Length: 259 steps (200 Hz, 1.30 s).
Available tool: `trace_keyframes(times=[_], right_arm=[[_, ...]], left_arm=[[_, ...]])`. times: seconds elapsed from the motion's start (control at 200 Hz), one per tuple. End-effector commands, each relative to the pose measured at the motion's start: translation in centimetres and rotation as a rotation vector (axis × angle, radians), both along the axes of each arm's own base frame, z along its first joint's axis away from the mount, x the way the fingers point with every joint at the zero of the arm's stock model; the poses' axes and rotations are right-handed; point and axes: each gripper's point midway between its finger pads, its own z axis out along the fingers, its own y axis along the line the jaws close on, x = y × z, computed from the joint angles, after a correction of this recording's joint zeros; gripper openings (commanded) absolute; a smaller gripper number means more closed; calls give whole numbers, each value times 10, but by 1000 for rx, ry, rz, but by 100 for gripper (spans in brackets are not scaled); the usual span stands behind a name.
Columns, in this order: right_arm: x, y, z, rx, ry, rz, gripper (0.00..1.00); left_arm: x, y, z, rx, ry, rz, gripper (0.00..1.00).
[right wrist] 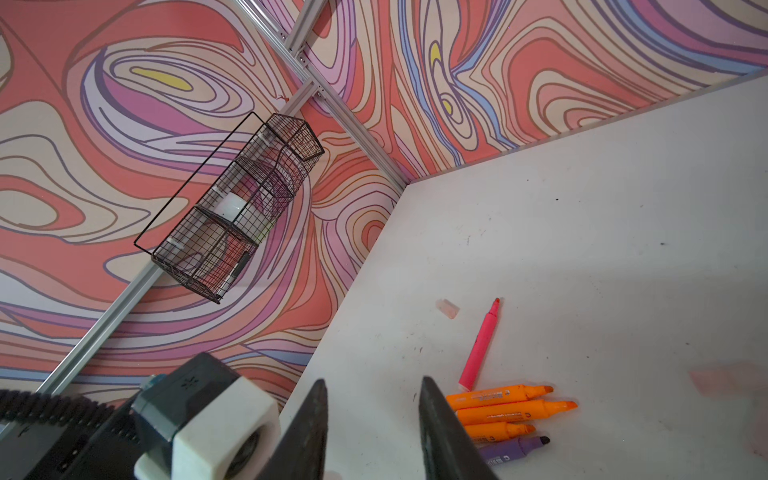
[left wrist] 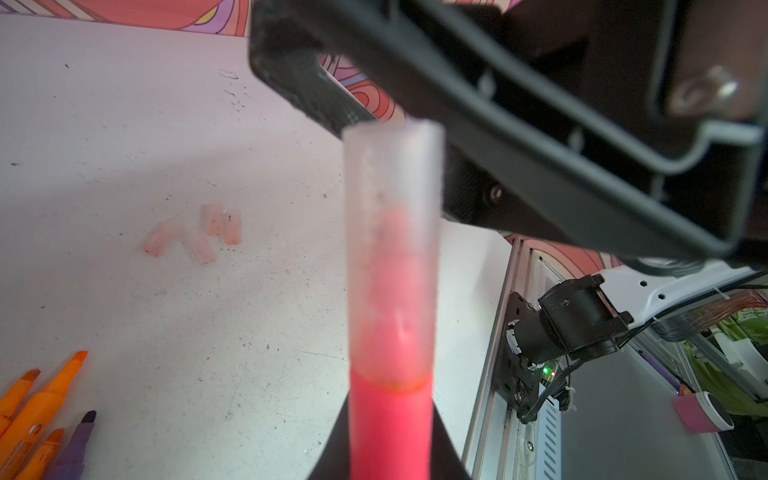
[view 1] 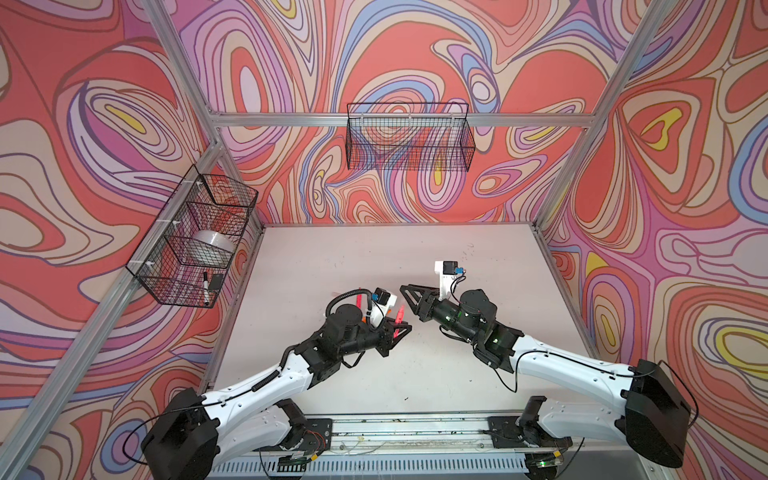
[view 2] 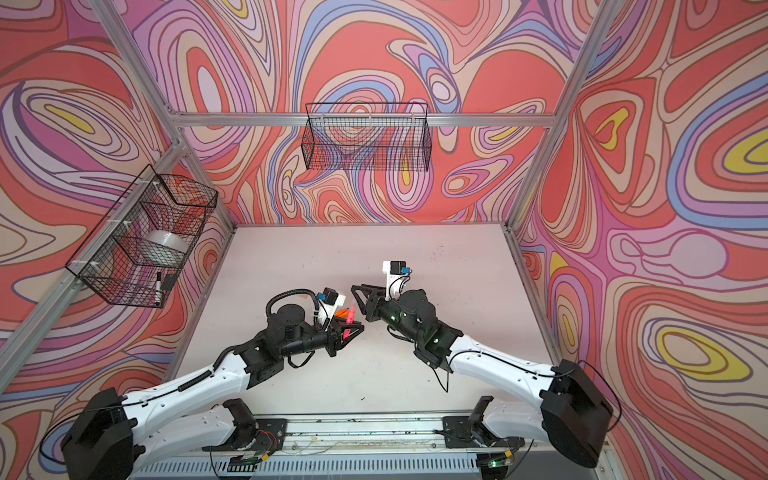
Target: Insert the pens into the pen caps
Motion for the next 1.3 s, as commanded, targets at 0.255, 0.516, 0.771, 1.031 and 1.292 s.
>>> trace_keyframes(times=[0.255,0.516,0.771,1.031,1.292], right_arm=[[-1,5,7,-13,-11,29,35],[-4,11,5,-17,1,65,33],[-2,11,-1,-47,27,57,27],[-3,15,-6,-67,54,76,11],[-11,17,-14,-104,87,94,22]], left_arm=[[0,-1,9,-14,-26,-8,0],[2,-1,6,-5,-22,-5,0],[3,-1,6,-2,-22,0,0],[4,0,4,5,-18,7,0],[6,0,2,19,-12,18,0]])
